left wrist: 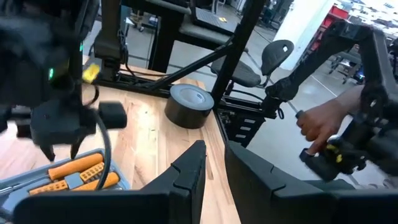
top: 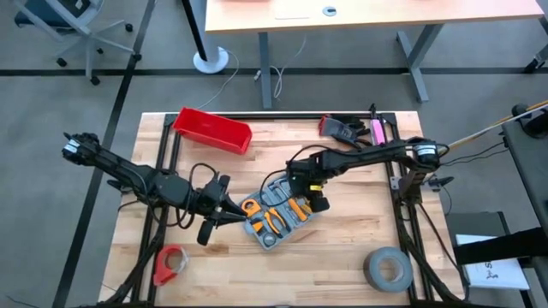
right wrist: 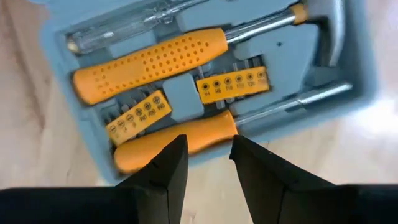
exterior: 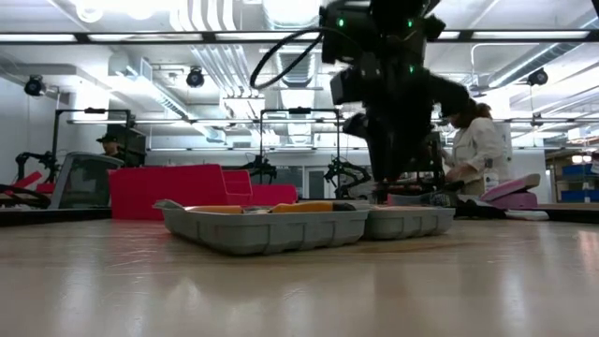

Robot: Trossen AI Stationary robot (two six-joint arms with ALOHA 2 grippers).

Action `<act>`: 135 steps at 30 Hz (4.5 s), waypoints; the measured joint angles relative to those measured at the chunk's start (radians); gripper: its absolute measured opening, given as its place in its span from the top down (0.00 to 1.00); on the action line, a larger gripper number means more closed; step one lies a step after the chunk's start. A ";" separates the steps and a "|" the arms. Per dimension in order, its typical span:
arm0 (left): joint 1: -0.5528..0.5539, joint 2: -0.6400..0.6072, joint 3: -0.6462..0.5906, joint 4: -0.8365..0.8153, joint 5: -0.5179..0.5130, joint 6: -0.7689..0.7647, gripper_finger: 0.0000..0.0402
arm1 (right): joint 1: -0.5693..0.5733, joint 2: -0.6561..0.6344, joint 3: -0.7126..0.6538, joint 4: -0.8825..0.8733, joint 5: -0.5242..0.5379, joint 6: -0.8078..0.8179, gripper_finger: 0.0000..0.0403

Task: Prefit tool cases
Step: Adjust the tools to fit the prefit tool case

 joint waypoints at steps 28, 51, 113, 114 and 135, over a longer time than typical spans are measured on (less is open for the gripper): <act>-0.002 -0.009 0.000 -0.002 0.001 -0.015 0.84 | -0.010 0.060 0.135 -0.083 -0.022 0.066 0.80; -0.001 -0.009 0.000 -0.018 0.002 0.019 0.84 | -0.007 0.064 0.142 -0.162 -0.021 -0.300 0.60; -0.003 -0.008 0.031 -0.045 0.002 0.007 0.84 | -0.029 0.066 0.187 -0.186 -0.051 -0.325 0.76; -0.003 -0.008 0.031 -0.045 0.002 0.007 0.84 | -0.029 0.066 0.178 -0.184 -0.051 -0.325 0.76; -0.003 -0.009 0.031 -0.045 0.002 0.015 0.75 | -0.031 0.054 0.007 0.031 -0.081 -0.256 0.78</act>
